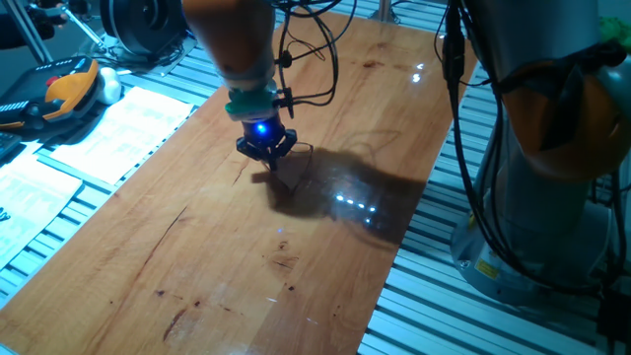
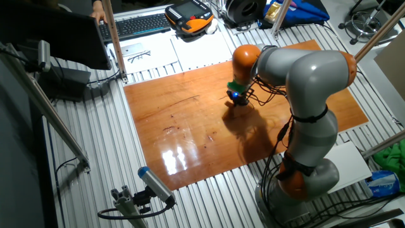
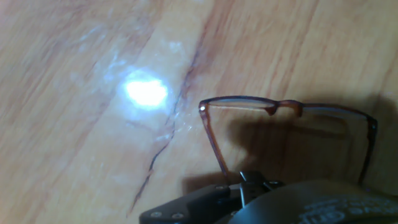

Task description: Unfold the leg of the glasses (with one hand)

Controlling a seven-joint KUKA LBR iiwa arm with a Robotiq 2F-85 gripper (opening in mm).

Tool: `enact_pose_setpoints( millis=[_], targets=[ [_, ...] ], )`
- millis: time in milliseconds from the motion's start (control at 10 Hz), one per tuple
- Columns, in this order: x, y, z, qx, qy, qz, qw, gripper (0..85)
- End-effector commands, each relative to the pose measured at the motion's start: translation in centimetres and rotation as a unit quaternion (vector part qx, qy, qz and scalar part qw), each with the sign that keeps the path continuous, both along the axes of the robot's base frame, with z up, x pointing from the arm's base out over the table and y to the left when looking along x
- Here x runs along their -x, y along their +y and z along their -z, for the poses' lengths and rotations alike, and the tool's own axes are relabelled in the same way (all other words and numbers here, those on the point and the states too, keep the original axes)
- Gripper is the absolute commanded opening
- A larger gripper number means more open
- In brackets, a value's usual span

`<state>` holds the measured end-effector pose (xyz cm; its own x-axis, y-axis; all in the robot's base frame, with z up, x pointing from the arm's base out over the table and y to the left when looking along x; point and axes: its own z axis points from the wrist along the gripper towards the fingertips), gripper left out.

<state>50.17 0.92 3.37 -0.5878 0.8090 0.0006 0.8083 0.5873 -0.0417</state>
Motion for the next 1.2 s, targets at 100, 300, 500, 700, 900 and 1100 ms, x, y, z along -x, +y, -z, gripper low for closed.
enact_pose_setpoints(
  millis=[100,300,500,700,900,1100],
  targets=[
    [0.00,0.0,0.0,-0.001,-0.001,-0.026,0.9996,0.0],
    [0.10,0.0,0.0,0.007,0.001,-0.033,0.9994,0.0],
    [0.16,0.2,0.0,0.003,-0.001,-0.049,0.9988,0.0],
    [0.05,0.4,0.0,0.002,-0.006,-0.048,0.9988,0.0],
    [-0.37,1.5,0.0,0.009,-0.009,-0.028,0.9995,0.0],
    [-0.81,2.8,0.1,0.014,-0.011,-0.015,0.9997,0.0]
  ],
)
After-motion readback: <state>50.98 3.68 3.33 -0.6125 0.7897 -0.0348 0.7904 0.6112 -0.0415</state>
